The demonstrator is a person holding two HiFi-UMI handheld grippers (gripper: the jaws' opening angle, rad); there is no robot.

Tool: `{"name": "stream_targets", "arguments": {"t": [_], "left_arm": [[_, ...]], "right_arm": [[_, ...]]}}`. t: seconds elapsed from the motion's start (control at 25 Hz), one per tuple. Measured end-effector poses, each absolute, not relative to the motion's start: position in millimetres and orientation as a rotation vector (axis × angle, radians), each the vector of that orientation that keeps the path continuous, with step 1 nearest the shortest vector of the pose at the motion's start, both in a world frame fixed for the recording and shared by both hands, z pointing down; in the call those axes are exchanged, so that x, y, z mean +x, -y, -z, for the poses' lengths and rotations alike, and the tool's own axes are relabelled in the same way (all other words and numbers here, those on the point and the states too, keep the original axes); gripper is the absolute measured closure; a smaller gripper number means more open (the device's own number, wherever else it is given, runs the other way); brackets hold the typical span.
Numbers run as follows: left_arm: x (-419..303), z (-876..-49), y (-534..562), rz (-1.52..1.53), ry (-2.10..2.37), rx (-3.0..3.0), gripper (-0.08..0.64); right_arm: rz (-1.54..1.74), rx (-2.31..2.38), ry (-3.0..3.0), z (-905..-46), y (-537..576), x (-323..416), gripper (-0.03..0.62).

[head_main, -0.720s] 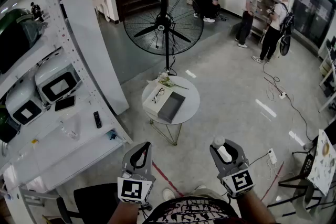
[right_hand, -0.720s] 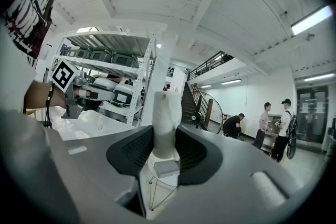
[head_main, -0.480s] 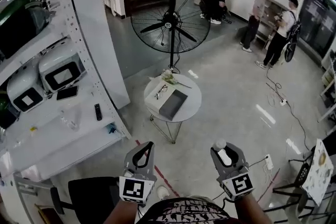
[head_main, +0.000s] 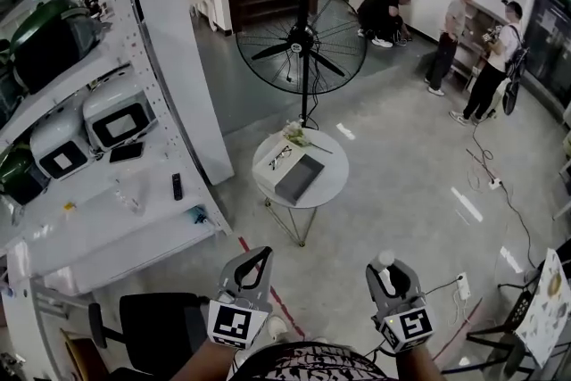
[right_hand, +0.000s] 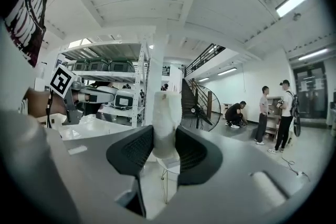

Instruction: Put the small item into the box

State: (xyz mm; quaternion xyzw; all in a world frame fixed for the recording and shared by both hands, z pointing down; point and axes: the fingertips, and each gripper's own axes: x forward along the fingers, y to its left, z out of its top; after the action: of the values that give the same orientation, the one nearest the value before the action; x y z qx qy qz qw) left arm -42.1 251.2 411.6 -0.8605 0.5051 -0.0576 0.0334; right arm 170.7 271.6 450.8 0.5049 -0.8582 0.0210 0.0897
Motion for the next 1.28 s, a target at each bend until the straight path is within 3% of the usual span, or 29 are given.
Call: {"name": "stream_targets", "arguments": {"t": [0.68, 1.28], "left_arm": [[-23, -421, -301, 0.289, -1.642, -2.621, 0.558], [-89, -422, -202, 0.238, -1.655, -2.639, 0.558]], "right_arm": [[-0.098, 1.461, 2.675, -455, -300, 198, 0.431], [-0.122, 1.423, 2.636, -462, -202, 131, 0.431]]}}
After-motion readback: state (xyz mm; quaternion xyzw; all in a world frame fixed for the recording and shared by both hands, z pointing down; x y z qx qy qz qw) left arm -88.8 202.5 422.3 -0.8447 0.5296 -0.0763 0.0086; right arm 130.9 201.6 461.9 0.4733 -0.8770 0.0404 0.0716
